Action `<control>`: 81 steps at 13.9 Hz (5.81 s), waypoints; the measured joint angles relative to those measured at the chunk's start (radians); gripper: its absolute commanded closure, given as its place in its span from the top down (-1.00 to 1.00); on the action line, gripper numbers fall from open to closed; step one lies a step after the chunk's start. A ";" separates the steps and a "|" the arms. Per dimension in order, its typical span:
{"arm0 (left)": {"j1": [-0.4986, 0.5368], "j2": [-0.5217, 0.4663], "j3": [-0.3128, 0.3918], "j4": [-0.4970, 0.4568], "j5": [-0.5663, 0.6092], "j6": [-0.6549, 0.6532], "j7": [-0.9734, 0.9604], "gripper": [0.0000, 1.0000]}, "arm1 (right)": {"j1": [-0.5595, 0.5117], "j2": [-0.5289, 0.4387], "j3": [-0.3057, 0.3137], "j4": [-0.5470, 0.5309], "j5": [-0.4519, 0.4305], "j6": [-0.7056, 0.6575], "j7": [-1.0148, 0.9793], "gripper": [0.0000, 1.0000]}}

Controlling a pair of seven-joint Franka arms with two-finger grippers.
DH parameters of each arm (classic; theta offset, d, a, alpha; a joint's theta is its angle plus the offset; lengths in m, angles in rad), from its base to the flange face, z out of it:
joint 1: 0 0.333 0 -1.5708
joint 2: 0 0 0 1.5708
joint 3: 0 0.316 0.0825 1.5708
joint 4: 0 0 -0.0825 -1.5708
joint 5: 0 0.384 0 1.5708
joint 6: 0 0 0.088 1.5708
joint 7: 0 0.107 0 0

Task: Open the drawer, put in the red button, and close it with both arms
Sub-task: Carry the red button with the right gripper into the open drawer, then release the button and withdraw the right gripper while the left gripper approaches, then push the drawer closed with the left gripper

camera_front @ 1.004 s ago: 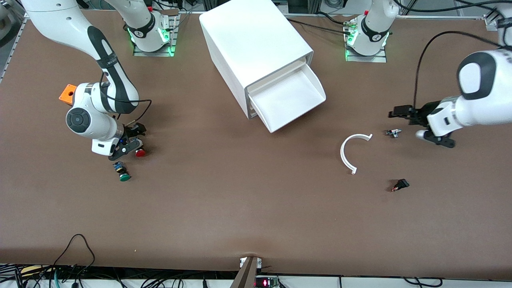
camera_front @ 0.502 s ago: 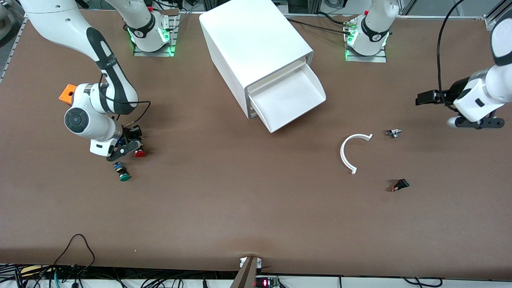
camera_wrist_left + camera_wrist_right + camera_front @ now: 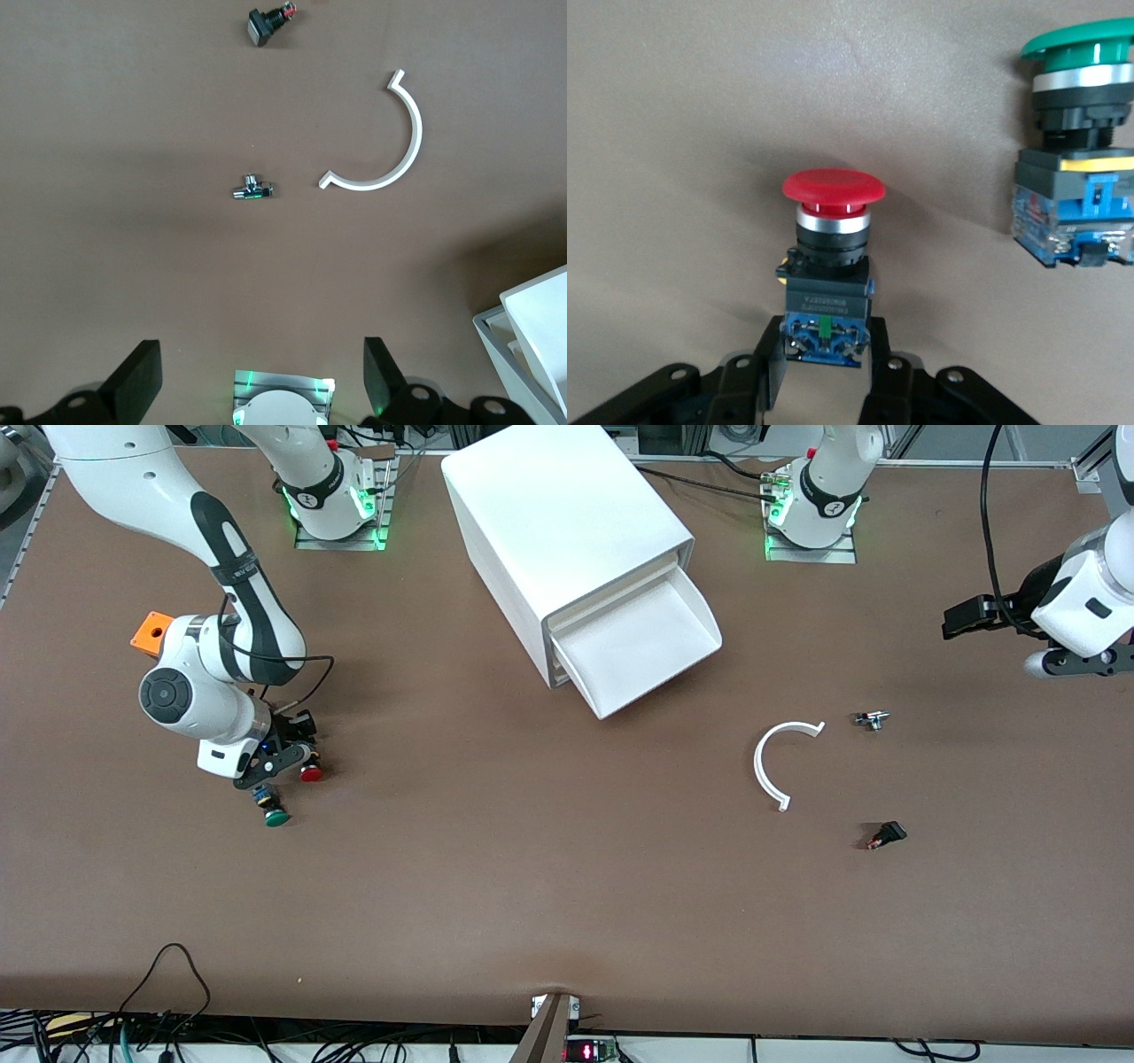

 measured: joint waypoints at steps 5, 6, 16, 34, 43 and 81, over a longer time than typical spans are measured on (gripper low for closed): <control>0.016 -0.031 -0.002 0.001 -0.001 0.046 0.000 1.00 | 0.000 -0.004 0.009 0.077 0.000 -0.087 0.002 -1.00; 0.016 -0.032 -0.002 0.001 -0.001 0.066 0.000 1.00 | 0.001 -0.008 0.016 0.126 0.001 -0.166 0.006 -1.00; -0.021 -0.031 0.056 -0.008 -0.010 0.132 0.008 1.00 | 0.167 -0.039 0.304 0.569 0.022 -0.608 0.571 -1.00; -0.073 -0.019 0.118 -0.010 -0.011 0.172 0.084 1.00 | 0.642 0.206 0.324 0.841 -0.002 -0.457 1.223 -1.00; -0.078 -0.016 0.119 -0.014 -0.011 0.172 0.081 1.00 | 0.698 0.269 0.324 0.843 -0.037 -0.447 1.357 0.99; -0.538 0.394 -0.157 -0.294 -0.199 0.869 -1.165 1.00 | 0.118 -0.501 -0.067 0.404 -0.013 -0.770 0.209 1.00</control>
